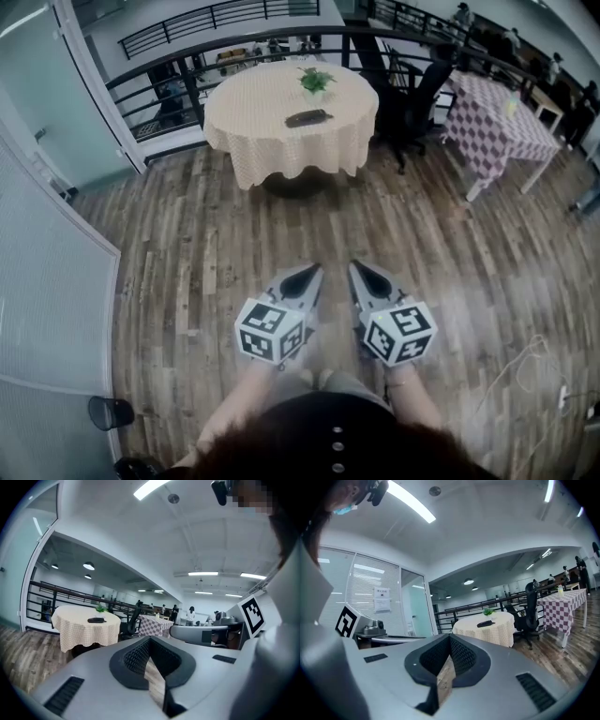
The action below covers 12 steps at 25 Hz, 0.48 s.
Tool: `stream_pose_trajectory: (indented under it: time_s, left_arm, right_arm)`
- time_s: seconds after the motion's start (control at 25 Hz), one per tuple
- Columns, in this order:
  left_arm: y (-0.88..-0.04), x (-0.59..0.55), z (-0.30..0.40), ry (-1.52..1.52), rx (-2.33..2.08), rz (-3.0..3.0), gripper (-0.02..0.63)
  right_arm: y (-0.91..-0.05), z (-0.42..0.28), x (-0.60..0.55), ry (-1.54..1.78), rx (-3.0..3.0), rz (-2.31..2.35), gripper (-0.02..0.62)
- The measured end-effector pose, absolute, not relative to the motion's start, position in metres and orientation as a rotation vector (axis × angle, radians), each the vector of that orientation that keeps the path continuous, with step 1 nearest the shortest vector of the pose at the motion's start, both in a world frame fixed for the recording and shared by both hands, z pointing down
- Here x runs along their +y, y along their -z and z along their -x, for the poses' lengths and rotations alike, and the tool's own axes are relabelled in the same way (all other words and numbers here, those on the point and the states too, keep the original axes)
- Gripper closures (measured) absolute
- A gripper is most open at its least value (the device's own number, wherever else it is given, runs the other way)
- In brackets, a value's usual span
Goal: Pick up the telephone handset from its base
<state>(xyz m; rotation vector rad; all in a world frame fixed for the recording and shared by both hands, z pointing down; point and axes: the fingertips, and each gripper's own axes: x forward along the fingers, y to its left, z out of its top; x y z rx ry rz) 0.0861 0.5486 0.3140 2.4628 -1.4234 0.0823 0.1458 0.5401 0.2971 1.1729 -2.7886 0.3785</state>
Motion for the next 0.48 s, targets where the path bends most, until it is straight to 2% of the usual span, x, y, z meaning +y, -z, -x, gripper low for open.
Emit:
stream_pose_trajectory:
  time_s: [0.48]
  left_arm:
    - [-0.316, 0.528, -0.115, -0.017, -1.388, -2.486, 0.6]
  right_arm:
    - [-0.306, -0.165, 0.516, -0.398, -2.802, -1.148, 0.586]
